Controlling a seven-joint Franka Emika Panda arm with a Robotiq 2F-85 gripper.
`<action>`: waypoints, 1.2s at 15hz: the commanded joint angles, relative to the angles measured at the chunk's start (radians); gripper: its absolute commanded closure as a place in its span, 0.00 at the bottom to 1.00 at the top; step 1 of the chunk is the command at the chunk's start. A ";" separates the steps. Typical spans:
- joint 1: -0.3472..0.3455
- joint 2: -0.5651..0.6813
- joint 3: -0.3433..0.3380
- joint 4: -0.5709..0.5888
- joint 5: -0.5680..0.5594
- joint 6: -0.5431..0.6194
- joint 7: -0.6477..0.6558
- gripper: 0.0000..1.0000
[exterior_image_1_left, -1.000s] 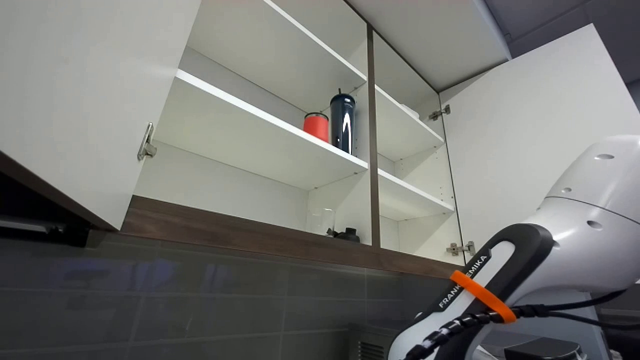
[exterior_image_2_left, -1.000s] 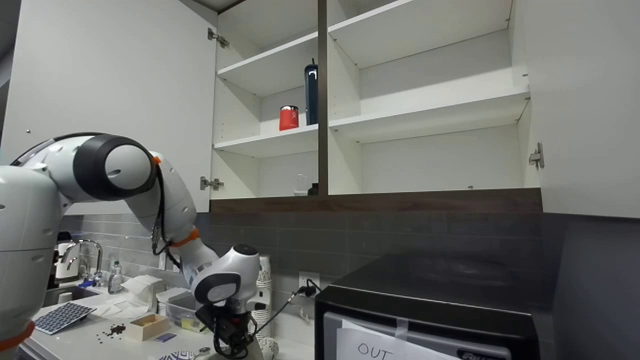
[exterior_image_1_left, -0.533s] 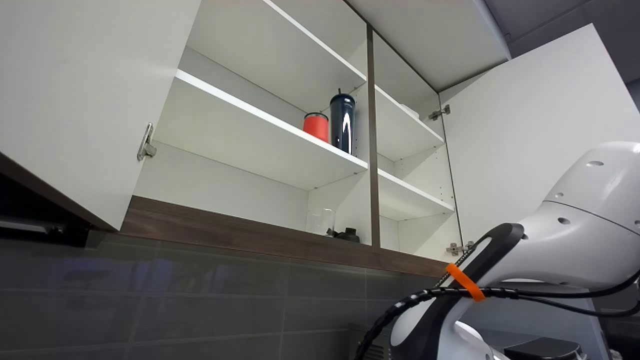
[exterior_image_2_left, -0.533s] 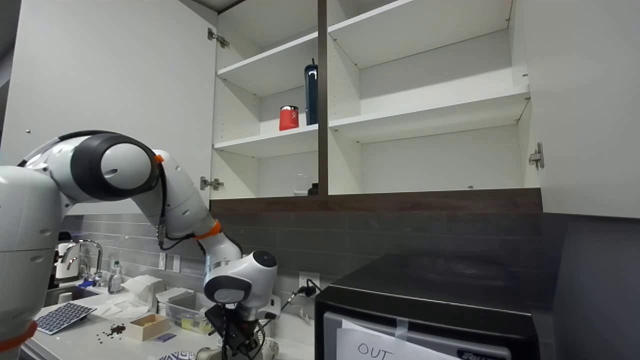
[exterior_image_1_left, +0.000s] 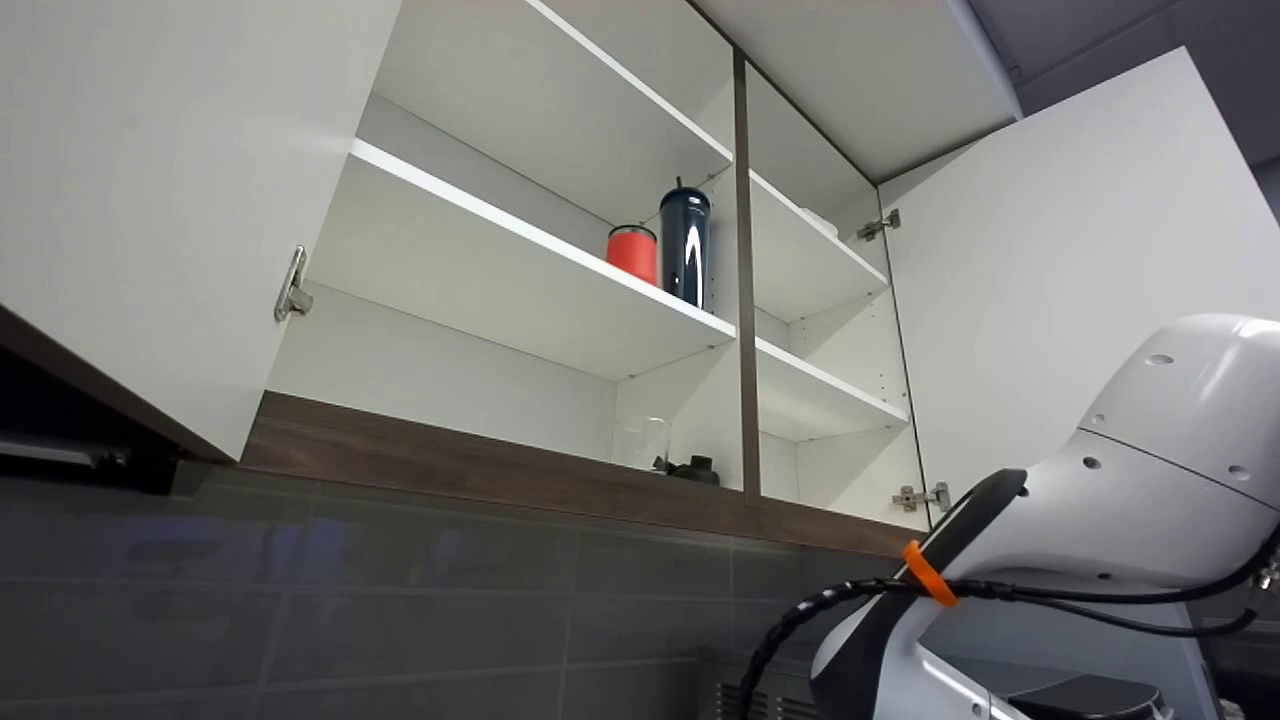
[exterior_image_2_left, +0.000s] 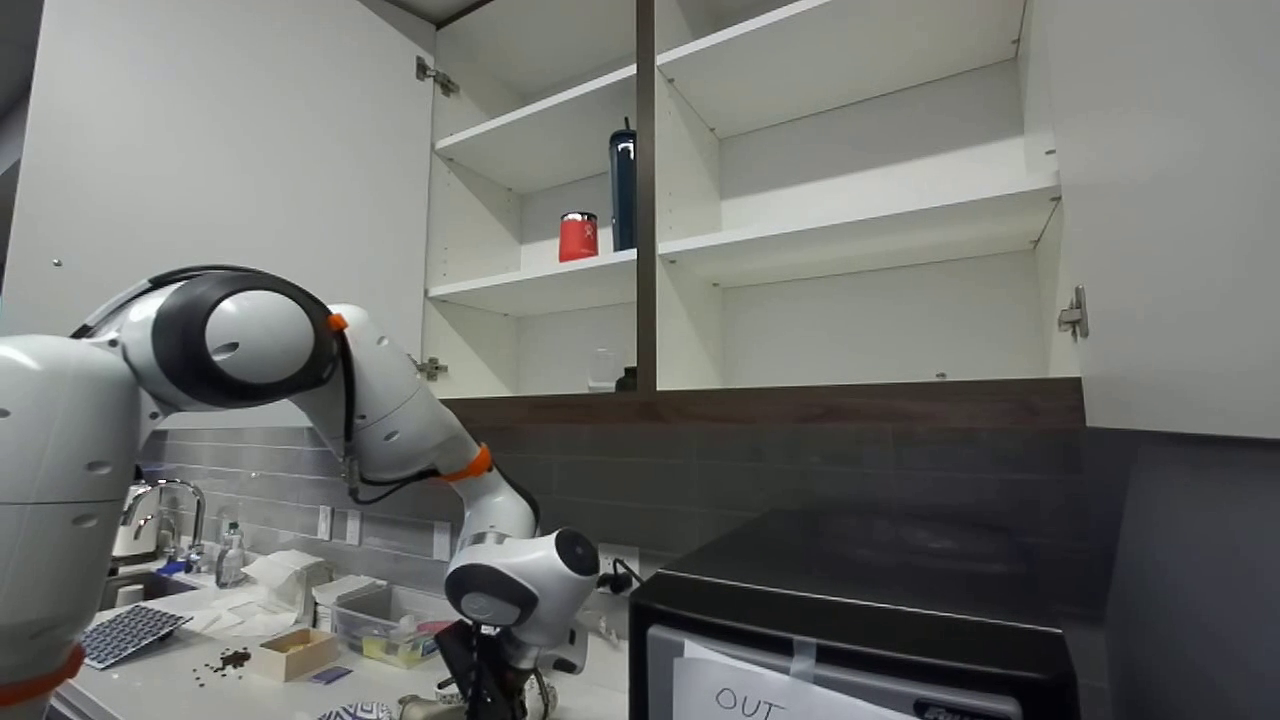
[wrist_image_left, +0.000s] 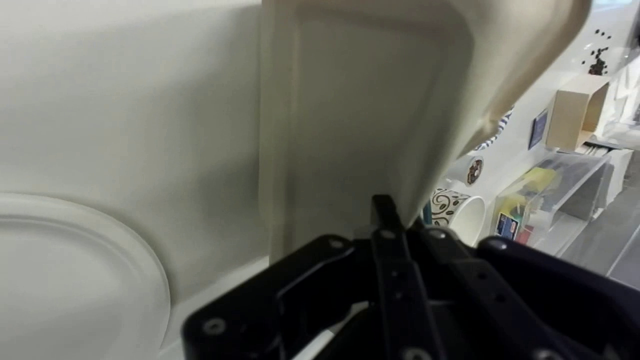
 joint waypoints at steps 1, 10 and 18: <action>-0.026 0.040 -0.020 0.034 0.076 -0.077 -0.069 0.99; -0.070 0.123 -0.058 0.074 0.179 -0.219 -0.168 0.99; -0.091 0.164 -0.077 0.092 0.197 -0.231 -0.181 0.99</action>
